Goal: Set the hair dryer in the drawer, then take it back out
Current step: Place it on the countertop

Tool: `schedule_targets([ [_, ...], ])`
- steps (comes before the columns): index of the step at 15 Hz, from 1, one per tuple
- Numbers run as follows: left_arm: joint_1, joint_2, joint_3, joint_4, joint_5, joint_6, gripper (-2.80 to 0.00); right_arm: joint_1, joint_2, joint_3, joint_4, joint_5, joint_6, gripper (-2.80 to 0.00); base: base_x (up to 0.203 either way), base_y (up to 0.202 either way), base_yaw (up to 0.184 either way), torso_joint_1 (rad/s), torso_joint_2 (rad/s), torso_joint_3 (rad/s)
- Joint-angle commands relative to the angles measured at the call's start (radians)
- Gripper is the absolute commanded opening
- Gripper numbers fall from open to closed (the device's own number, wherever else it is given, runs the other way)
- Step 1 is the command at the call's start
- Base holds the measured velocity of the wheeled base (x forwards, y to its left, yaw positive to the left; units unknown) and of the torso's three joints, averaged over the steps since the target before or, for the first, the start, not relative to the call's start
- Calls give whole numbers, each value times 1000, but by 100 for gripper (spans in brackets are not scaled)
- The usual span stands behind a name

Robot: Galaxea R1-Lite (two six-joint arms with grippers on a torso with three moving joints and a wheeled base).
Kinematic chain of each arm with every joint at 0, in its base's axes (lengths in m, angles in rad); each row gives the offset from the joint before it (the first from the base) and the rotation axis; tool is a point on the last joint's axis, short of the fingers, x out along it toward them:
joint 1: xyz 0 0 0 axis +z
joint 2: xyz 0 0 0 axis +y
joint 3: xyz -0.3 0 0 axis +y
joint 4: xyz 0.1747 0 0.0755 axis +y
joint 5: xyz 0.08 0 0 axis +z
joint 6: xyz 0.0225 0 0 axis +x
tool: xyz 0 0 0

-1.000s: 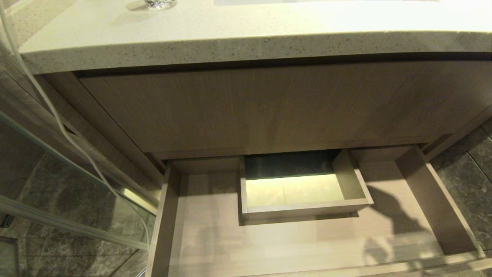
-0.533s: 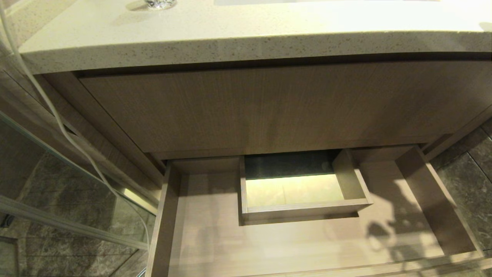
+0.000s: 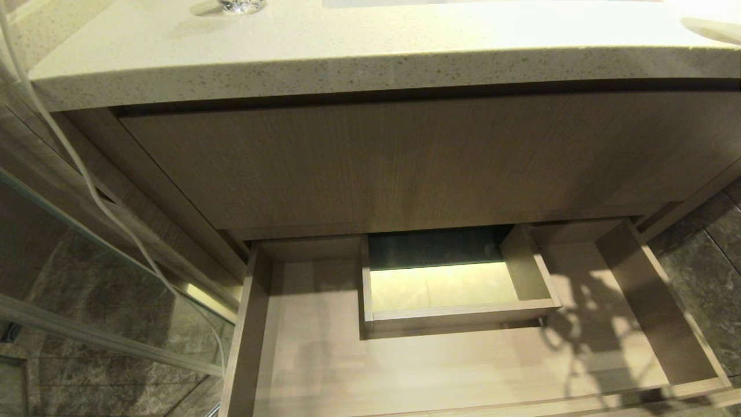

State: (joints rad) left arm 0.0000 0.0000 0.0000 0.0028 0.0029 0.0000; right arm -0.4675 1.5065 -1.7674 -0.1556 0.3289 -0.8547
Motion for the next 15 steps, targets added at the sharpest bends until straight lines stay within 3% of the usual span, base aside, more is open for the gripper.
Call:
schedule_targets([
  [1, 0, 0, 0, 0, 1, 0, -280, 28, 52, -8, -24, 2, -3, -280, 0, 0, 0, 0, 0, 0],
  [7, 0, 0, 0, -1, 1, 0, -280, 41, 187, -168, -98, -5, -6, -280, 0, 0, 0, 0, 0, 0],
  [15, 0, 0, 0, 0, 0, 0, -280, 41, 262, -170, -213, -7, -3, -280, 0, 0, 0, 0, 0, 0],
])
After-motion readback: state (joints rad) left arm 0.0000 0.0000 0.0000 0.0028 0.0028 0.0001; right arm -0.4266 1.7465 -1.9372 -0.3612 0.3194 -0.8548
